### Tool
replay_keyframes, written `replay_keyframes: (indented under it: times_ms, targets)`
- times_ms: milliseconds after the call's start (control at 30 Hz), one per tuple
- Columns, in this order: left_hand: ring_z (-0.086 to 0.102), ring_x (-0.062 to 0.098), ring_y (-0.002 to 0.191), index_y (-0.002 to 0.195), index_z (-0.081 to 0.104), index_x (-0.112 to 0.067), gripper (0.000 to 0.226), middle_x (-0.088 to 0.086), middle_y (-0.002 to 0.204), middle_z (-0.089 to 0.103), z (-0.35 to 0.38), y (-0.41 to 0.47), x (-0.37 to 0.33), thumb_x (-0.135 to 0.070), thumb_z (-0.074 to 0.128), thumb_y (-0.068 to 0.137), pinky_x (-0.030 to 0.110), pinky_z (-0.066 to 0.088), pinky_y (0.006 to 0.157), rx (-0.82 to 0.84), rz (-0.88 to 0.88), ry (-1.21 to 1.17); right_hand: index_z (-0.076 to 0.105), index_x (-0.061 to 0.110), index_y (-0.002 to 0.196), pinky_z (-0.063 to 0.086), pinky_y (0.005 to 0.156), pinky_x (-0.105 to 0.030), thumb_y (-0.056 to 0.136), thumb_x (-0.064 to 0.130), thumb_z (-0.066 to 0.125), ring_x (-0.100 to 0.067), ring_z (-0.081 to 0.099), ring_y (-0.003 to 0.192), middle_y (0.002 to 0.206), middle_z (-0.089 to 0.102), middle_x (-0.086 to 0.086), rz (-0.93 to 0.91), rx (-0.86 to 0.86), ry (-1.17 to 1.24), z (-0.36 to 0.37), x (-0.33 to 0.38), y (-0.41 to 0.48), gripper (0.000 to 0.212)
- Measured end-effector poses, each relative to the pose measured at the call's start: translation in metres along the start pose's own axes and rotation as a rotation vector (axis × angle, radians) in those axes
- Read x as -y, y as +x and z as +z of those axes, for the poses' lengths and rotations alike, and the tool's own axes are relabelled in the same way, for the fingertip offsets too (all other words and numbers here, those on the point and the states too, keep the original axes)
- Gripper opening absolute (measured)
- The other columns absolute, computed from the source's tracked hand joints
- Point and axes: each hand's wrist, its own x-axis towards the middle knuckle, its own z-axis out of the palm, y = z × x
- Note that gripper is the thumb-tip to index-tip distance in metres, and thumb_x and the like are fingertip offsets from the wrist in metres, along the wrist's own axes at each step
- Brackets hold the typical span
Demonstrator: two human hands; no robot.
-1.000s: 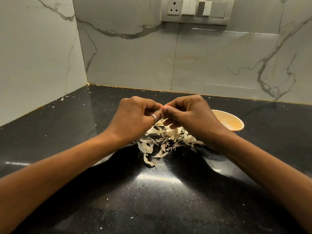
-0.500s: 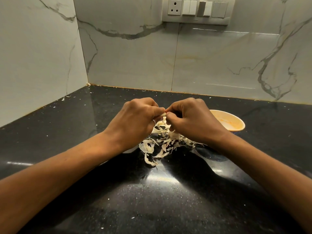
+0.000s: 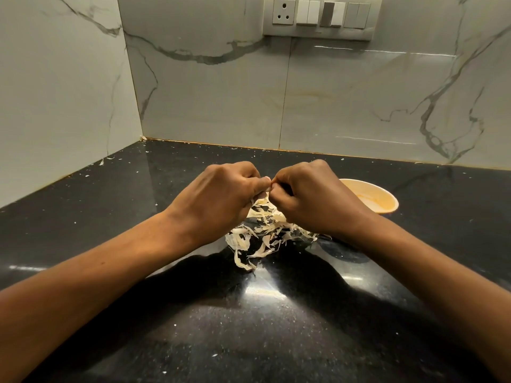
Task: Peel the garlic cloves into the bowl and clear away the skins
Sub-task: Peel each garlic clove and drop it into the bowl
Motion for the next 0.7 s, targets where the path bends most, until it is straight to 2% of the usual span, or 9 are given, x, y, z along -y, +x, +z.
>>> replay_keyframes:
  times_ms: [67, 167, 333, 500, 600, 700]
  targets:
    - [0.065, 0.024, 0.059, 0.101, 0.076, -0.006, 0.035, 0.009, 0.084, 0.069, 0.0008, -0.0010, -0.0013, -0.024, 0.046, 0.098, 0.037, 0.055, 0.051, 0.004, 0.002, 0.011, 0.061, 0.004, 0.062, 0.045, 0.051, -0.039, 0.094, 0.017, 0.054, -0.027, 0.054, 0.052, 0.055, 0.057, -0.013, 0.015, 0.000, 0.010, 0.0019, 0.0002, -0.0005, 0.035]
    - [0.066, 0.025, 0.061, 0.101, 0.076, -0.006, 0.029, 0.009, 0.085, 0.069, 0.0018, -0.0019, -0.0012, -0.021, 0.051, 0.098, 0.038, 0.056, 0.053, 0.018, -0.007, 0.018, 0.068, 0.005, 0.069, 0.054, 0.059, -0.044, 0.095, 0.019, 0.052, -0.029, 0.067, 0.061, 0.062, 0.067, -0.013, 0.079, 0.059, 0.095, 0.0019, -0.0009, 0.0004, 0.034]
    - [0.066, 0.025, 0.061, 0.100, 0.076, -0.006, 0.040, 0.009, 0.085, 0.069, -0.0013, 0.0010, -0.0026, -0.026, 0.042, 0.098, 0.037, 0.057, 0.052, 0.012, 0.012, 0.034, 0.071, 0.000, 0.076, 0.056, 0.064, -0.048, 0.098, 0.022, 0.050, -0.035, 0.069, 0.070, 0.070, 0.070, -0.018, 0.119, 0.135, 0.133, -0.0026, -0.0003, 0.0026, 0.037]
    - [0.066, 0.025, 0.061, 0.104, 0.075, -0.005, 0.038, 0.010, 0.085, 0.068, -0.0032, 0.0002, -0.0020, -0.023, 0.042, 0.099, 0.038, 0.056, 0.051, 0.024, 0.037, 0.053, 0.072, 0.003, 0.080, 0.055, 0.062, -0.049, 0.100, 0.022, 0.049, -0.036, 0.067, 0.069, 0.073, 0.070, -0.018, 0.120, 0.156, 0.133, -0.0044, 0.0026, 0.0026, 0.035]
    - [0.066, 0.027, 0.061, 0.103, 0.074, -0.003, 0.030, 0.011, 0.085, 0.068, -0.0017, -0.0003, -0.0026, -0.017, 0.048, 0.099, 0.040, 0.056, 0.051, 0.035, 0.043, 0.075, 0.071, 0.002, 0.080, 0.051, 0.057, -0.045, 0.100, 0.022, 0.048, -0.034, 0.063, 0.064, 0.070, 0.068, -0.017, 0.099, 0.139, 0.112, -0.0006, 0.0030, 0.0012, 0.036]
    - [0.065, 0.028, 0.061, 0.101, 0.074, -0.002, 0.026, 0.012, 0.083, 0.067, 0.0004, -0.0009, -0.0029, -0.013, 0.051, 0.097, 0.041, 0.055, 0.051, 0.045, 0.045, 0.086, 0.061, 0.004, 0.066, 0.038, 0.049, -0.036, 0.098, 0.021, 0.049, -0.023, 0.045, 0.049, 0.055, 0.054, -0.011, 0.089, 0.107, 0.070, 0.0046, 0.0033, -0.0015, 0.038]
